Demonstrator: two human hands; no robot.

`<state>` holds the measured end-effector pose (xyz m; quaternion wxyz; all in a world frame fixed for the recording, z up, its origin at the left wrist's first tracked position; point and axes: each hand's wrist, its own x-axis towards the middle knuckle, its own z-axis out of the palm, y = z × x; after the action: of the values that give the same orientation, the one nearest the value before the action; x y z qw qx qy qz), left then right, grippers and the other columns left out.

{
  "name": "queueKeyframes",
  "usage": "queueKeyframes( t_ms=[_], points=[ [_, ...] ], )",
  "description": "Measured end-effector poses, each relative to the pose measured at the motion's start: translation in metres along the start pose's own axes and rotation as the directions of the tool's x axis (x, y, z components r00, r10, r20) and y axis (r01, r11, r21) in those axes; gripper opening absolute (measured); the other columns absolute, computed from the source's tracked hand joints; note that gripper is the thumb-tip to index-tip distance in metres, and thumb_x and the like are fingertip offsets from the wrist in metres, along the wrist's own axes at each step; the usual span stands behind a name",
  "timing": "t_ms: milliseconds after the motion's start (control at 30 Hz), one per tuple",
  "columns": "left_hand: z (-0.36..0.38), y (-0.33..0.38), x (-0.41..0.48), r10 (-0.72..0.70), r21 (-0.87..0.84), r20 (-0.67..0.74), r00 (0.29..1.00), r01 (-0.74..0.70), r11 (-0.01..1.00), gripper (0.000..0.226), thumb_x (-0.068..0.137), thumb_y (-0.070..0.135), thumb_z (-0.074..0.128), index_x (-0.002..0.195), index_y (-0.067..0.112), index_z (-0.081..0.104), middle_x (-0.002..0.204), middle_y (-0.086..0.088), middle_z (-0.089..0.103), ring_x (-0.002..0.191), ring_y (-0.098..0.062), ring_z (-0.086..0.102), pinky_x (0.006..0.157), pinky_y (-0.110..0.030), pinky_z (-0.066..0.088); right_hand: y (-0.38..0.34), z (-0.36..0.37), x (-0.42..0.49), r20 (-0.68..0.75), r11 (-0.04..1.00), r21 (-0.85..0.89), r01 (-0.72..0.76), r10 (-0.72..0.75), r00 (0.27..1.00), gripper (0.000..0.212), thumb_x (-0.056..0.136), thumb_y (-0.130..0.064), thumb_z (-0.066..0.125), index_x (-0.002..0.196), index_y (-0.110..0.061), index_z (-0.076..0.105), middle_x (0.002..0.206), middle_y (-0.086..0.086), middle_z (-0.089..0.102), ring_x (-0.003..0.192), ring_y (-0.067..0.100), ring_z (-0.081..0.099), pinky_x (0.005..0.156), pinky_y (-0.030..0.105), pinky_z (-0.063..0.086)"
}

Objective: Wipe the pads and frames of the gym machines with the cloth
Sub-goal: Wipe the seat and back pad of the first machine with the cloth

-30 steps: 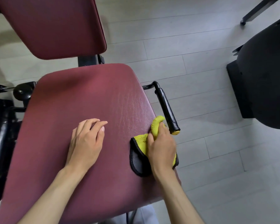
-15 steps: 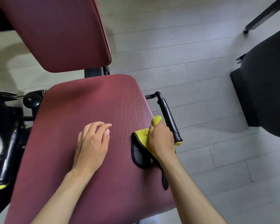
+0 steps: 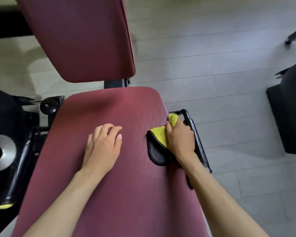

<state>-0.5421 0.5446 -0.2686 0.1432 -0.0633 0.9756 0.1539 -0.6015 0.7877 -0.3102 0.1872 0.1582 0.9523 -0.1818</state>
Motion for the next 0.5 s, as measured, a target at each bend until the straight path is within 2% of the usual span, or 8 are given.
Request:
queueKeyframes(
  t_ms=[133,233,367,500],
  points=[
    [-0.014,-0.001,0.032,0.007,0.057,0.03,1.0,-0.009,0.998,0.034,0.104,0.032,0.046,0.136,0.027,0.059,0.137,0.002,0.053,0.13,-0.023,0.045,0.105,-0.045,0.039,0.025,-0.01,-0.03,0.079,0.998,-0.042,-0.037,0.04,0.996,0.049,0.103,-0.053,0.043,0.116,-0.009,0.059,0.098,0.025,0.068,0.094,0.046,0.063,0.078,0.047,0.048],
    [-0.019,-0.001,0.056,0.027,0.093,0.045,0.999,-0.031,0.995,0.036,0.104,0.032,0.045,0.137,0.028,0.058,0.139,0.002,0.052,0.13,-0.023,0.045,0.106,-0.044,0.038,0.017,-0.011,-0.029,0.104,0.996,-0.052,-0.07,0.075,0.992,0.048,0.105,-0.052,0.041,0.115,-0.008,0.057,0.103,0.026,0.068,0.099,0.046,0.062,0.08,0.047,0.046],
    [-0.014,-0.008,0.081,0.025,0.11,0.064,0.998,-0.031,0.993,0.037,0.105,0.034,0.041,0.14,0.029,0.055,0.14,0.004,0.051,0.129,-0.023,0.046,0.105,-0.043,0.038,-0.005,-0.002,0.002,0.06,0.997,0.028,-0.074,0.072,0.996,0.047,0.106,-0.05,0.038,0.113,-0.008,0.057,0.104,0.024,0.069,0.099,0.046,0.062,0.077,0.046,0.041],
    [-0.004,-0.025,0.094,-0.013,0.116,0.06,0.998,0.006,0.993,0.037,0.105,0.035,0.041,0.139,0.03,0.054,0.139,0.004,0.052,0.127,-0.023,0.048,0.102,-0.045,0.041,-0.038,0.019,0.061,0.011,0.999,0.024,-0.025,0.025,1.0,0.049,0.107,-0.051,0.038,0.114,-0.006,0.056,0.107,0.024,0.069,0.102,0.046,0.063,0.076,0.045,0.04]
  ],
)
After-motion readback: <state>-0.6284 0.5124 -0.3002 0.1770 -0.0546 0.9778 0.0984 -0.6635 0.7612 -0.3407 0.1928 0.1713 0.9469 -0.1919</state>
